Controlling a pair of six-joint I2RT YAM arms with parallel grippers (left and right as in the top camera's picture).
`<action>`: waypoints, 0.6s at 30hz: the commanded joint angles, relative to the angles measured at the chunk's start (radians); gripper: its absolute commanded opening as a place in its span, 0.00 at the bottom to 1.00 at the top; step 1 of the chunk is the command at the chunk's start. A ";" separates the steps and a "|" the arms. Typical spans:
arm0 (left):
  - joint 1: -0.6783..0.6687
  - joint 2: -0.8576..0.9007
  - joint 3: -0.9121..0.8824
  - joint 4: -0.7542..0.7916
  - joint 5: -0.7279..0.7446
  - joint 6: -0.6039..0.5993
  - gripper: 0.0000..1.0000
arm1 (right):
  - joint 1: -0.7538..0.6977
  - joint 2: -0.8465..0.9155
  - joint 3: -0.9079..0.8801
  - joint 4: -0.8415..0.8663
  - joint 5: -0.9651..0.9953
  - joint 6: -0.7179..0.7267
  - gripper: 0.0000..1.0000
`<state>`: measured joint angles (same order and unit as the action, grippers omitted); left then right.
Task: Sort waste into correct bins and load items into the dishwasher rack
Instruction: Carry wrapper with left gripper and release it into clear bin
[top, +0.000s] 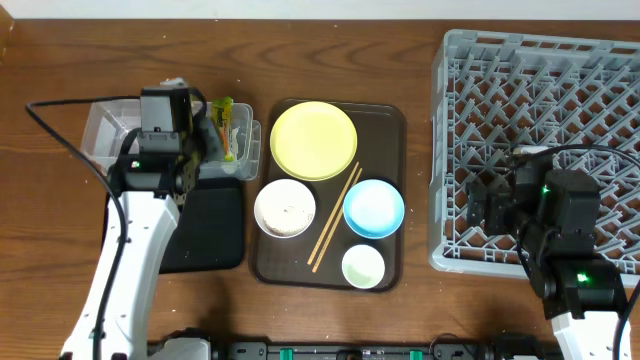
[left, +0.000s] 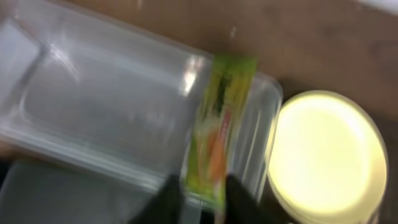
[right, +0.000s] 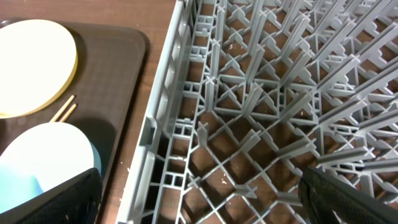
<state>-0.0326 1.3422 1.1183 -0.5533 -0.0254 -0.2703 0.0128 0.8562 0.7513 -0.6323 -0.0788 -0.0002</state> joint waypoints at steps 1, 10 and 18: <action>0.005 0.066 -0.002 0.076 -0.013 -0.012 0.19 | 0.007 -0.005 0.018 -0.001 -0.008 0.015 0.99; 0.005 0.319 -0.002 0.197 -0.010 -0.012 0.26 | 0.007 -0.005 0.018 -0.002 -0.008 0.015 0.99; 0.005 0.351 0.013 0.223 -0.010 -0.003 0.34 | 0.007 -0.005 0.018 -0.008 -0.008 0.015 0.99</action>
<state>-0.0326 1.7390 1.1183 -0.3336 -0.0296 -0.2844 0.0128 0.8562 0.7513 -0.6357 -0.0792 0.0002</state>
